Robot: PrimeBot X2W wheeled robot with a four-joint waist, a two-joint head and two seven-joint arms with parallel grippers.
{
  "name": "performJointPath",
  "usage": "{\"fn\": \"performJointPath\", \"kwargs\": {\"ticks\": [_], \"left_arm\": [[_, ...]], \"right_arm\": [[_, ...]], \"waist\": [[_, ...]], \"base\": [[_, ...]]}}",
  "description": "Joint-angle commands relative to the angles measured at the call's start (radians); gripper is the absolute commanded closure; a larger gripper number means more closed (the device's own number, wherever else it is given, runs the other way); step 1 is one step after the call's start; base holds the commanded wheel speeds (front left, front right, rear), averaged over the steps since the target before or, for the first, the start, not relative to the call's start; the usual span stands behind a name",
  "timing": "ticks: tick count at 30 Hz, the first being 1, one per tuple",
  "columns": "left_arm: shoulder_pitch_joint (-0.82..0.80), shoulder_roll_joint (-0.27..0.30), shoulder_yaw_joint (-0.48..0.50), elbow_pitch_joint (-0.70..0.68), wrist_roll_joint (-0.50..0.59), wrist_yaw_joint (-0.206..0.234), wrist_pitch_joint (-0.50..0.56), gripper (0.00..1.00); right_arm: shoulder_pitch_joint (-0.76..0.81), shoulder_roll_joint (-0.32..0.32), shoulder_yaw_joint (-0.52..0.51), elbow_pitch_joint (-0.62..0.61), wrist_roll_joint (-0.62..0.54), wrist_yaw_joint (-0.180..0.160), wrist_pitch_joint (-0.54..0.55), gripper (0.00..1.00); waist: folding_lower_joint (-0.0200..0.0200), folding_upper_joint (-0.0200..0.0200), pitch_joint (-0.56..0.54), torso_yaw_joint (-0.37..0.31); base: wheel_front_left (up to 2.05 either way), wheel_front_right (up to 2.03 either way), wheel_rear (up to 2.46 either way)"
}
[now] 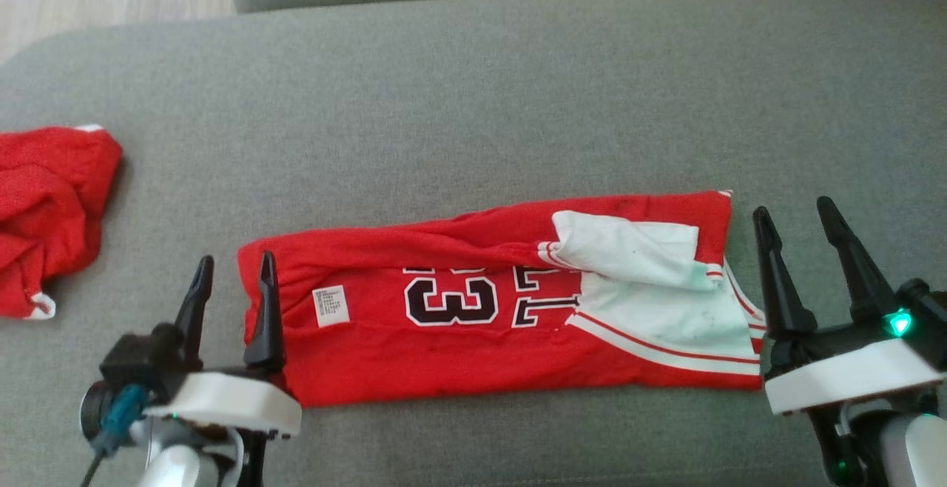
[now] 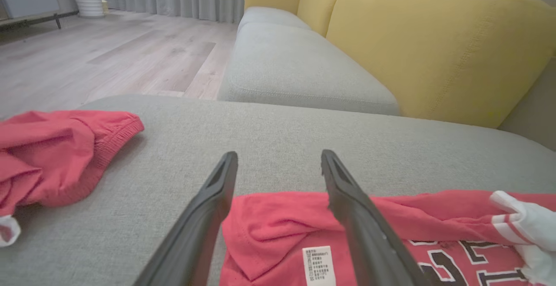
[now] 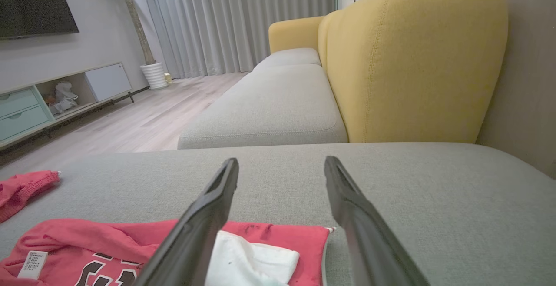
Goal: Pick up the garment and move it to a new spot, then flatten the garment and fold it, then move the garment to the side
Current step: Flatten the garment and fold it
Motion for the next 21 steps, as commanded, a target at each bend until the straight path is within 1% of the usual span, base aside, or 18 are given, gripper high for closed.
{"fn": "performJointPath", "kwargs": {"ticks": [1,6,11,21], "left_arm": [[-0.005,0.03,0.029,-0.043,0.014,0.011,-0.011,0.0],[0.044,0.048,0.007,-0.09,0.035,0.028,0.012,0.0],[0.064,0.054,0.002,-0.108,0.042,0.043,0.025,0.0],[0.054,0.055,0.001,-0.124,0.048,0.05,0.019,0.0]], "right_arm": [[-0.012,-0.002,0.014,-0.041,-0.012,0.007,-0.002,0.0],[0.018,0.003,0.029,-0.041,-0.022,0.007,0.016,0.0],[0.03,0.006,0.032,-0.03,-0.018,0.007,0.017,0.0],[0.027,0.015,0.026,-0.01,0.001,0.007,0.026,0.0]], "waist": [[0.0001,0.0,-0.018,-0.001],[0.0001,0.0,-0.055,-0.008],[0.0001,0.0,-0.065,-0.008],[0.0001,0.0,-0.057,-0.002]], "base": [[0.0,0.0,0.0],[0.0,0.0,0.0],[0.0,0.0,0.0],[0.0,0.0,0.0]]}}
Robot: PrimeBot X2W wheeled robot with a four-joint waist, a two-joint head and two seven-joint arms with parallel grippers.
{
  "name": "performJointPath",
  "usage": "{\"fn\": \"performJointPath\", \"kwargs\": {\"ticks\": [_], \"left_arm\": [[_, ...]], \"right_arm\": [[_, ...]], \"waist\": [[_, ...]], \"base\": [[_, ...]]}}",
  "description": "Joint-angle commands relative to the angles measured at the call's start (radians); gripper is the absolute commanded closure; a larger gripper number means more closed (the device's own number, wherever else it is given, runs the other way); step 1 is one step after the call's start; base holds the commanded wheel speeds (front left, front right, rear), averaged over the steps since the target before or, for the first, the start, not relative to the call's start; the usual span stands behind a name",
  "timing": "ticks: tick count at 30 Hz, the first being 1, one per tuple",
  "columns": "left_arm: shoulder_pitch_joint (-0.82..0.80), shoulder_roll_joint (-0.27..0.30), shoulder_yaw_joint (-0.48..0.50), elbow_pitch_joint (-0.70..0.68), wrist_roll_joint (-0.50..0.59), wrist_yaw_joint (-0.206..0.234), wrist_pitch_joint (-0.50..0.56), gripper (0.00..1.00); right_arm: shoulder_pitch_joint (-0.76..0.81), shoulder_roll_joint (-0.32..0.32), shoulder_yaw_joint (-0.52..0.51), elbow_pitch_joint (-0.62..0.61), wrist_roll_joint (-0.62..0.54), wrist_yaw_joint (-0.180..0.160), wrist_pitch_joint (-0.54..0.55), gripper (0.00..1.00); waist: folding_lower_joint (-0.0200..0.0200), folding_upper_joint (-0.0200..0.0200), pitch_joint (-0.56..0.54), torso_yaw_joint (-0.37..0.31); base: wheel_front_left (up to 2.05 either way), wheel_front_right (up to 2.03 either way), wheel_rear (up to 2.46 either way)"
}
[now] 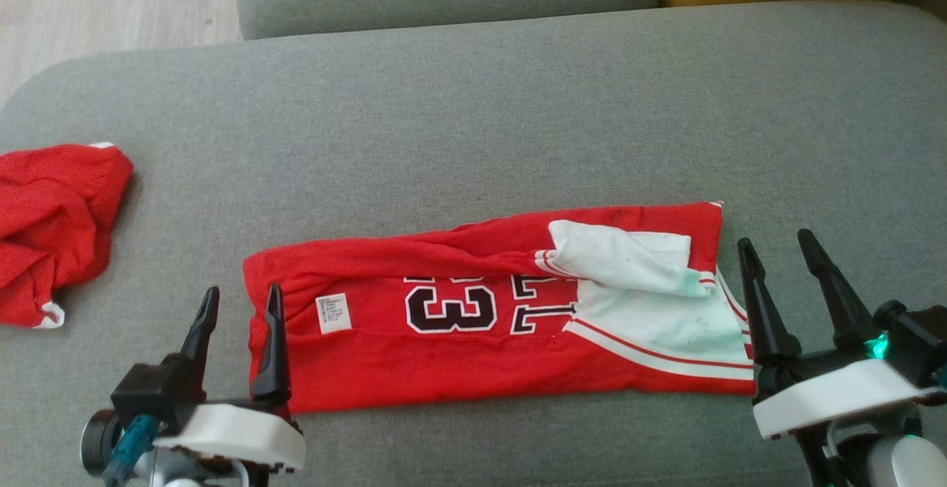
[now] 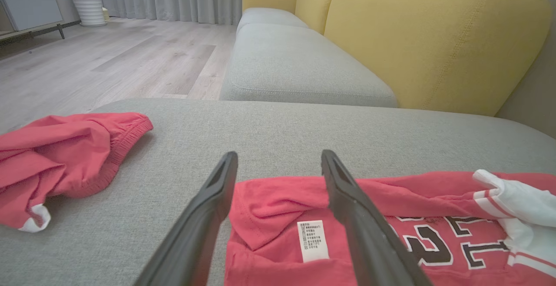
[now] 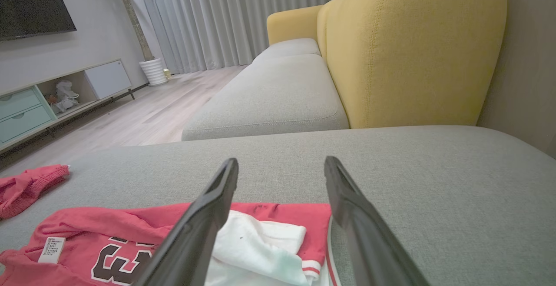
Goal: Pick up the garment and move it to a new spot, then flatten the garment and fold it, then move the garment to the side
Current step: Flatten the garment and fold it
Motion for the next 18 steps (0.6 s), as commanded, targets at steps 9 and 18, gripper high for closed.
{"fn": "performJointPath", "kwargs": {"ticks": [9,18], "left_arm": [[-0.066,0.02,0.025,-0.044,0.015,-0.001,-0.012,0.0],[-0.139,-0.003,-0.002,-0.028,0.023,-0.024,-0.019,0.0]], "right_arm": [[-0.065,-0.005,-0.011,0.043,0.016,0.007,0.015,0.0],[-0.214,-0.053,-0.017,0.324,0.025,0.007,0.087,0.0]], "waist": [[0.0,0.0,0.024,0.011],[0.0,0.0,0.097,0.05]], "base": [[0.0,0.0,0.0],[0.0,0.0,0.0]]}}
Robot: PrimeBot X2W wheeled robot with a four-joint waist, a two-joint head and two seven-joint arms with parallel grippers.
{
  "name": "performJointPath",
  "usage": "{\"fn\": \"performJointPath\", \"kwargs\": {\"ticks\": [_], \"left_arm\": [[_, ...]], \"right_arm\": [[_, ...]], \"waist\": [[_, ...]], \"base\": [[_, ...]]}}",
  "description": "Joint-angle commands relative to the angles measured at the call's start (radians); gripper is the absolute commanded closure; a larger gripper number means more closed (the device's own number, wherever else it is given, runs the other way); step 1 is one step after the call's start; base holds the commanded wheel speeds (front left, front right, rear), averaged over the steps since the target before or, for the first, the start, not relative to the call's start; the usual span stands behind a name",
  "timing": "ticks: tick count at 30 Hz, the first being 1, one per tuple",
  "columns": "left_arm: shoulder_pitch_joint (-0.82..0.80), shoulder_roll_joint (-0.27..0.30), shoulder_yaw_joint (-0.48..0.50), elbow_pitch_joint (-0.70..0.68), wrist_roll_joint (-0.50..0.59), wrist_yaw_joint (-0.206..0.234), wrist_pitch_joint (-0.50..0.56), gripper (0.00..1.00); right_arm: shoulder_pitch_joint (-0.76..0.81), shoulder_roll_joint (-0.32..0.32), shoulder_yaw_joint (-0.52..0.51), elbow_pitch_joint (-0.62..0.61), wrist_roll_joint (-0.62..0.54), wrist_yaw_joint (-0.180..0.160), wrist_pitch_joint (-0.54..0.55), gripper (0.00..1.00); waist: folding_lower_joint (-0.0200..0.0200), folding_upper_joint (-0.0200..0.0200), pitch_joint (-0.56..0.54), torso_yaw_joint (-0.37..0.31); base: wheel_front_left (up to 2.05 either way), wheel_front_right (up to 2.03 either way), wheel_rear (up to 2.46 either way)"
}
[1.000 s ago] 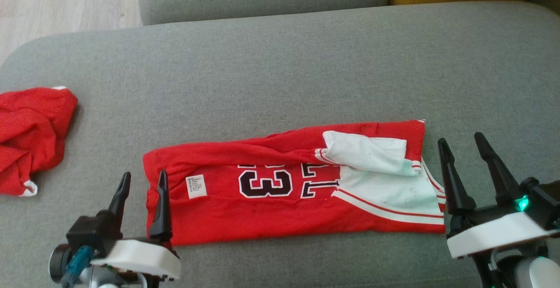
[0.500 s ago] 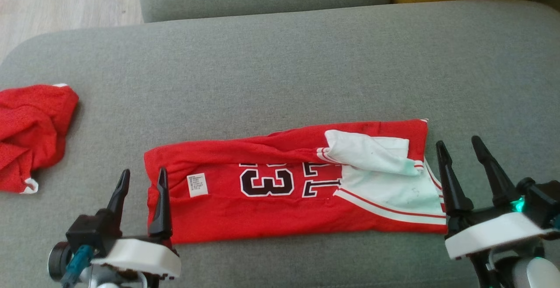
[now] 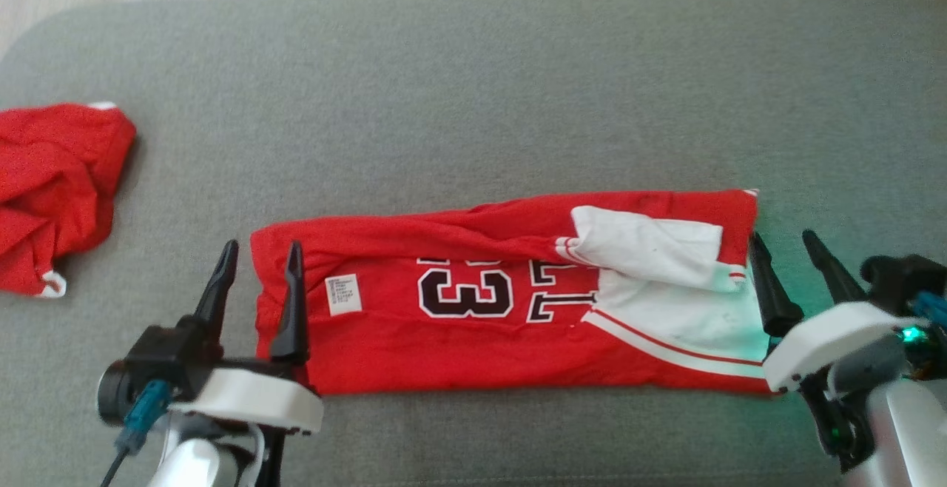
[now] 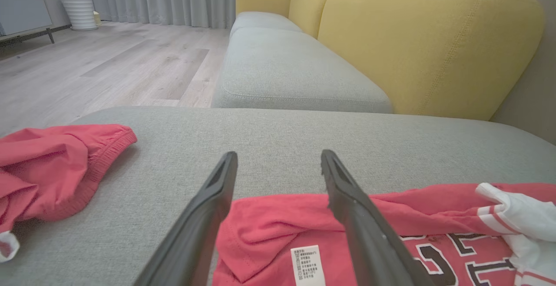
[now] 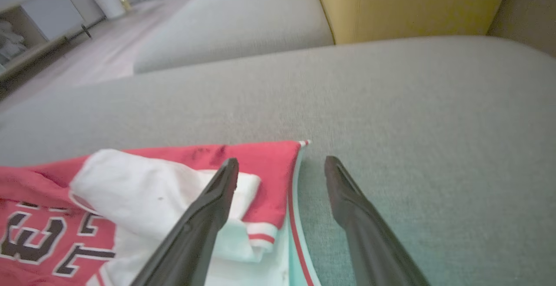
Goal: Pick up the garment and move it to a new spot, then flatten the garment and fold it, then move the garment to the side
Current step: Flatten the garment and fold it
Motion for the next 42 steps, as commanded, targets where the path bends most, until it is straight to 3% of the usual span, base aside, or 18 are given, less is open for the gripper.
{"fn": "performJointPath", "kwargs": {"ticks": [1,7,12,14,15,21,35,42], "left_arm": [[-0.056,0.005,0.025,-0.02,0.008,-0.006,-0.011,0.0],[-0.082,-0.009,0.02,0.005,0.007,-0.019,-0.018,0.0],[-0.093,-0.019,0.026,0.02,0.005,-0.025,-0.024,0.0],[-0.097,-0.02,0.03,0.024,0.006,-0.028,-0.025,0.0],[-0.1,-0.02,0.032,0.025,0.006,-0.029,-0.026,0.0],[-0.108,-0.023,0.042,0.027,0.01,-0.034,-0.029,0.0],[-0.091,-0.037,0.059,0.027,0.016,-0.04,-0.03,0.0],[-0.069,-0.039,0.066,0.022,0.018,-0.045,-0.031,0.0]], "right_arm": [[-0.039,-0.021,0.025,0.008,0.0,0.007,0.024,0.0],[-0.062,-0.003,0.017,0.105,-0.004,0.007,0.158,0.0],[-0.04,0.027,0.024,0.089,0.022,0.007,0.279,0.0],[-0.028,0.029,0.026,0.069,0.035,0.007,0.323,0.97],[-0.023,0.031,0.023,0.056,0.041,0.007,0.337,1.0],[-0.01,0.023,-0.018,-0.023,0.052,0.007,0.345,1.0],[0.054,-0.064,-0.277,-0.152,0.025,0.007,0.353,1.0],[0.036,0.012,-0.189,-0.305,0.077,0.007,0.453,1.0]], "waist": [[-0.0001,0.0,0.023,0.018],[-0.0001,0.0,0.048,0.031],[-0.0001,0.0,0.059,0.034],[-0.0001,0.0,0.062,0.033],[-0.0001,0.0,0.063,0.032],[-0.0001,0.0,0.058,0.025],[-0.0001,0.0,0.03,0.019],[-0.0001,0.0,-0.003,0.008]], "base": [[0.0,0.0,0.0],[0.0,0.0,0.0],[0.0,0.0,0.0],[0.0,0.0,0.0],[0.0,0.0,0.0],[0.0,0.0,0.0],[0.0,0.0,0.0],[0.0,0.0,0.0]]}}
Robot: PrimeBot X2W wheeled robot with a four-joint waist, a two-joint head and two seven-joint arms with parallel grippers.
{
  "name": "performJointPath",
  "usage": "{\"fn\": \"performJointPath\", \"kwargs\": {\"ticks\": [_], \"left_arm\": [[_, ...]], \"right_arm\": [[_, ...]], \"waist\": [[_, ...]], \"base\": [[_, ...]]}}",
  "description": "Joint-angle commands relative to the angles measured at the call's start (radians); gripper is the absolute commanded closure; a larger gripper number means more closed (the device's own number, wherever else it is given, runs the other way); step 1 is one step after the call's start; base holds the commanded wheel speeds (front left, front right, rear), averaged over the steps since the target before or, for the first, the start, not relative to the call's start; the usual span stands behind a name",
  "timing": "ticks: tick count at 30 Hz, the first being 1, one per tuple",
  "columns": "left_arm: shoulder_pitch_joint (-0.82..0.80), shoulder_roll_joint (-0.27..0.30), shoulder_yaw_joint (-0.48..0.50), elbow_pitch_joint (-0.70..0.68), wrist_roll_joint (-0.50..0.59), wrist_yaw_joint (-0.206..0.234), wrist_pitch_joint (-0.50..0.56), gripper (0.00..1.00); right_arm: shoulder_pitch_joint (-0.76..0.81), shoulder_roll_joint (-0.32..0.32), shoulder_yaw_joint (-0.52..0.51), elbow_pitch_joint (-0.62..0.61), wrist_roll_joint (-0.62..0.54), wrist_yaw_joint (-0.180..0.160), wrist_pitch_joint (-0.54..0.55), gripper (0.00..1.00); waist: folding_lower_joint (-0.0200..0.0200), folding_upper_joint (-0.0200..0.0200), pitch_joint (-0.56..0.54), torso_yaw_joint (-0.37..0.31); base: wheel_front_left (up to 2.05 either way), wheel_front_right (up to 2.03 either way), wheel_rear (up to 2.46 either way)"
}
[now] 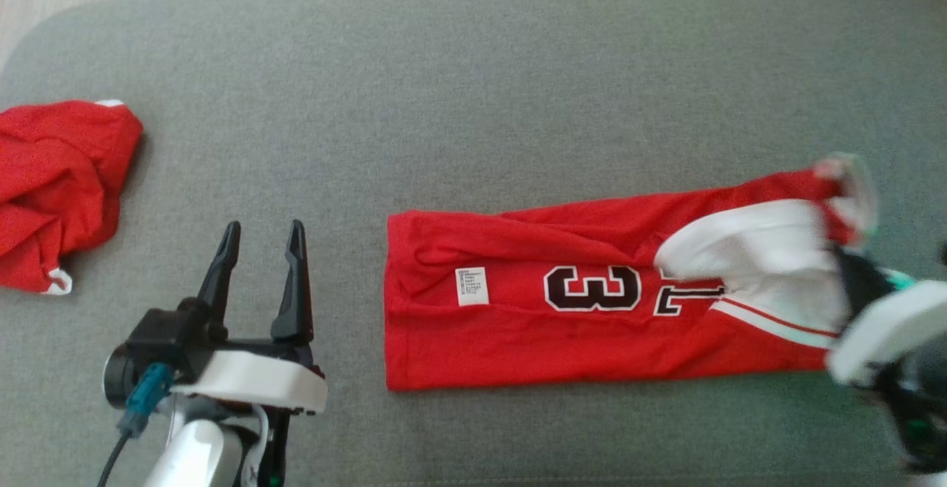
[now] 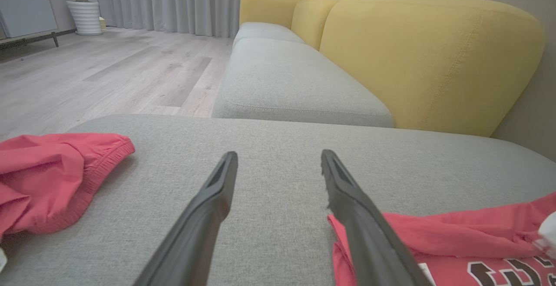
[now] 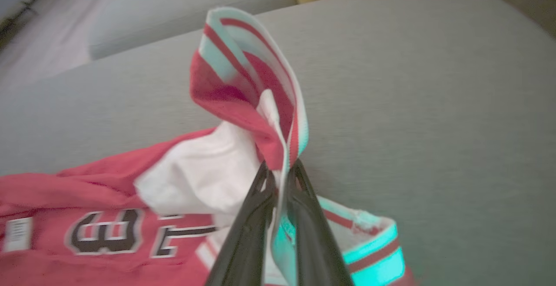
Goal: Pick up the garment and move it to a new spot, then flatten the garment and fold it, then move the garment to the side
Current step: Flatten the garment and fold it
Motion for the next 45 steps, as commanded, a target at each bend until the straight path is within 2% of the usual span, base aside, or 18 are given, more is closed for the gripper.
{"fn": "performJointPath", "kwargs": {"ticks": [1,5,9,13,18,22,29,31,34,38,41,45], "left_arm": [[-0.014,0.008,0.039,-0.031,0.009,-0.005,-0.012,0.0],[-0.012,0.001,0.03,-0.024,0.01,-0.012,-0.012,0.0],[-0.014,-0.005,0.024,-0.016,0.012,-0.02,-0.012,0.0],[-0.02,-0.014,0.01,-0.005,0.015,-0.032,-0.012,0.0],[-0.033,-0.033,-0.012,0.013,0.02,-0.05,-0.012,0.0],[-0.039,-0.045,-0.018,0.022,0.023,-0.058,-0.012,0.0],[-0.045,-0.063,-0.011,0.027,0.032,-0.067,-0.012,0.0],[-0.047,-0.067,-0.006,0.027,0.036,-0.069,-0.012,0.0],[-0.051,-0.072,0.0,0.03,0.042,-0.072,-0.012,0.0],[-0.059,-0.075,0.011,0.032,0.054,-0.075,-0.012,0.0],[-0.061,-0.078,0.021,0.031,0.062,-0.075,-0.012,0.0],[-0.055,-0.075,0.039,0.028,0.069,-0.073,-0.012,0.0]], "right_arm": [[-0.037,0.036,0.066,-0.082,0.072,0.007,0.046,1.0],[-0.07,0.104,0.149,-0.12,0.265,0.007,0.138,1.0],[-0.101,0.115,0.217,-0.092,0.385,0.007,0.128,1.0],[-0.153,0.116,0.373,0.023,0.564,0.007,0.006,1.0],[-0.269,0.116,0.618,0.227,0.686,0.007,-0.154,1.0],[-0.339,0.116,0.729,0.346,0.74,0.007,-0.224,1.0],[-0.434,0.116,0.859,0.492,0.811,0.007,-0.314,0.99],[-0.454,0.116,0.893,0.506,0.841,0.007,-0.334,0.0],[-0.476,0.116,0.941,0.491,0.907,0.007,-0.363,0.0],[-0.513,0.116,0.973,0.454,0.925,0.007,-0.43,0.0],[-0.537,0.087,0.959,0.419,0.852,0.007,-0.537,0.0],[-0.521,-0.011,0.894,0.406,0.712,0.007,-0.701,0.0]], "waist": [[0.0,0.0,-0.012,-0.006],[0.0,0.0,-0.027,-0.007],[0.0,0.0,-0.034,0.001],[0.0,0.0,-0.037,0.025],[0.0,0.0,-0.03,0.084],[0.0,0.0,-0.019,0.119],[0.0,0.0,0.003,0.142],[0.0,0.0,0.009,0.141],[0.0,0.0,0.016,0.136],[0.0,0.0,0.019,0.124],[0.0,0.0,0.014,0.113],[0.0,0.0,0.002,0.089]], "base": [[0.0,0.0,0.0],[0.0,0.0,0.0],[0.0,0.0,0.0],[0.0,0.0,0.0],[0.0,0.0,0.0],[0.0,0.0,0.0],[0.0,0.0,0.0],[0.0,0.0,0.0],[0.0,0.0,0.0],[0.0,0.0,0.0],[0.0,0.0,0.0],[0.0,0.0,0.0]]}}
